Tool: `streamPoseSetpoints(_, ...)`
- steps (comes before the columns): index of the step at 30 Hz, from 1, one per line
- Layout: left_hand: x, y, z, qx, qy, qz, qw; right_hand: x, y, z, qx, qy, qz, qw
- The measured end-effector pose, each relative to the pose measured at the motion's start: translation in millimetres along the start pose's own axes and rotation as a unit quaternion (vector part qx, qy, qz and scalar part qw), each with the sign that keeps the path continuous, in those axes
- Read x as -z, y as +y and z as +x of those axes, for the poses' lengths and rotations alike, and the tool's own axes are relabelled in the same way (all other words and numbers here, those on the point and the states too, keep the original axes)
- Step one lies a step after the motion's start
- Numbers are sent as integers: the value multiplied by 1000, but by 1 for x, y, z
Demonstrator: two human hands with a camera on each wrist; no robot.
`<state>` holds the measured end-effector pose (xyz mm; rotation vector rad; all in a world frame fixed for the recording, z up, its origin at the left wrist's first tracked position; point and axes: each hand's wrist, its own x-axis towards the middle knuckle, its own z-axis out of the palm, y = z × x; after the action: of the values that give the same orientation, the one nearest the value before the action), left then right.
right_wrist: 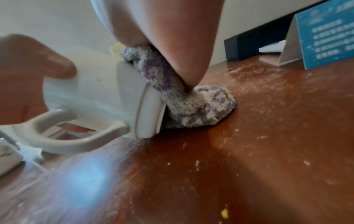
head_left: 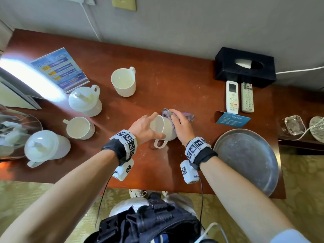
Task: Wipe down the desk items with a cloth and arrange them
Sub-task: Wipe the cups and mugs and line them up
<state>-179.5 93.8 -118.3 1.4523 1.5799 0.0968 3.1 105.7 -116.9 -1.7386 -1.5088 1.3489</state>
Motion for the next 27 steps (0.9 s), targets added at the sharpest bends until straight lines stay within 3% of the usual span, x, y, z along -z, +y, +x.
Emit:
streamPoseSetpoints(5,-1,-3,0,13,0,-21,1000,-4,0,-23,95,11,-34,995)
streamPoseSetpoints(8,-2,-5,-4,16,3,-71,997,-11,2,-36,145,-19,-70,987)
streamPoseSetpoints(14,-10,-8,-15,25,20,-110,993,-9,-3,-13,86,-43,-33,995)
streamPoseSetpoints(17,-15,-6,-21,-10,25,-92,995,-3,-2,1,27,-50,1,998)
streamPoseSetpoints(21,-12,-4,-19,-33,38,-109,993,5,0,6,2,-43,5,999)
streamPoseSetpoints(24,-8,-1,-15,-37,35,-115,992,6,-1,1,20,-22,-12,999)
streamPoseSetpoints(27,-4,2,-15,-2,24,-132,991,6,-4,-16,98,-10,-54,994)
